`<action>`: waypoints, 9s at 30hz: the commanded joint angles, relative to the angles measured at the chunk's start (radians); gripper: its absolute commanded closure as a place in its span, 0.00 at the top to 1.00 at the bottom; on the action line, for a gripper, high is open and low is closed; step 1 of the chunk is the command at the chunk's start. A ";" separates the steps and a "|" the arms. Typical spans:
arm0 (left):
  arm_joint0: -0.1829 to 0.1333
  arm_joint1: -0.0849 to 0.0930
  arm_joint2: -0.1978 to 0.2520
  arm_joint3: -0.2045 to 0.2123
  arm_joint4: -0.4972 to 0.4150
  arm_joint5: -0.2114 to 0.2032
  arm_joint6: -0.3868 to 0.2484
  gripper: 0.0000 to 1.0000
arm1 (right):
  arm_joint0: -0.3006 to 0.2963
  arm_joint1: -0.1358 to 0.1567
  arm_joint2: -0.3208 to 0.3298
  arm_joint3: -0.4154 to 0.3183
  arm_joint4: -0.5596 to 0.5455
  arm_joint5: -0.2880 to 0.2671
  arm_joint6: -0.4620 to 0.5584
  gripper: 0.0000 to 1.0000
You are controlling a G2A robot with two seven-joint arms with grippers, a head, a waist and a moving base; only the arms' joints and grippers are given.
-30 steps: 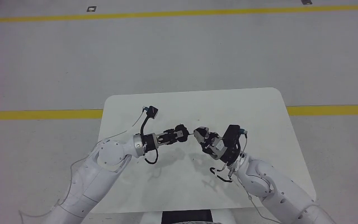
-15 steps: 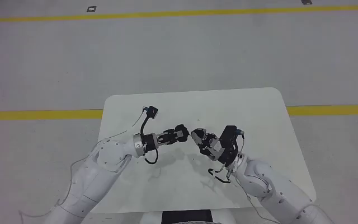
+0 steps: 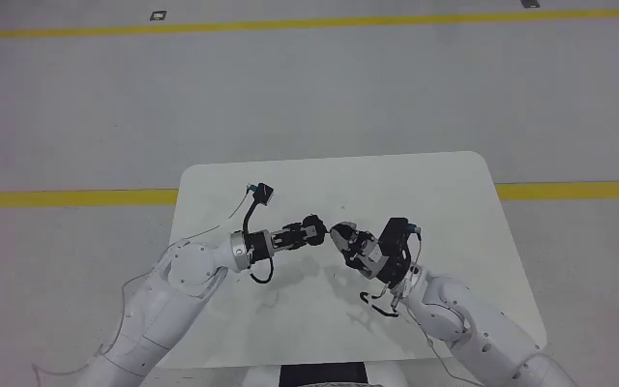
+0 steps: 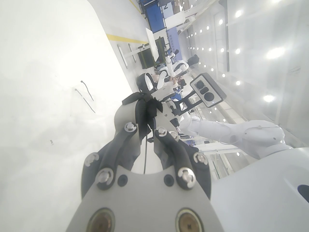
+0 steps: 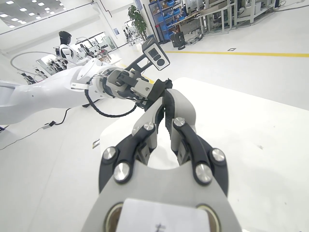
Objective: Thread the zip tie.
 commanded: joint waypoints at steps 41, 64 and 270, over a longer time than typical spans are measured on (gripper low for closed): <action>-0.022 -0.016 0.018 0.070 -0.542 0.105 -0.164 0.00 | -0.315 0.093 0.334 -0.062 -0.212 0.000 -0.224 1.00; -0.090 -0.043 0.081 0.136 -0.645 0.132 -0.202 0.00 | -0.184 0.057 0.135 -0.067 -0.749 0.317 -0.356 1.00; -0.090 -0.043 0.081 0.136 -0.645 0.132 -0.202 0.00 | 0.129 -0.325 -0.069 0.599 -0.749 0.352 -0.810 0.00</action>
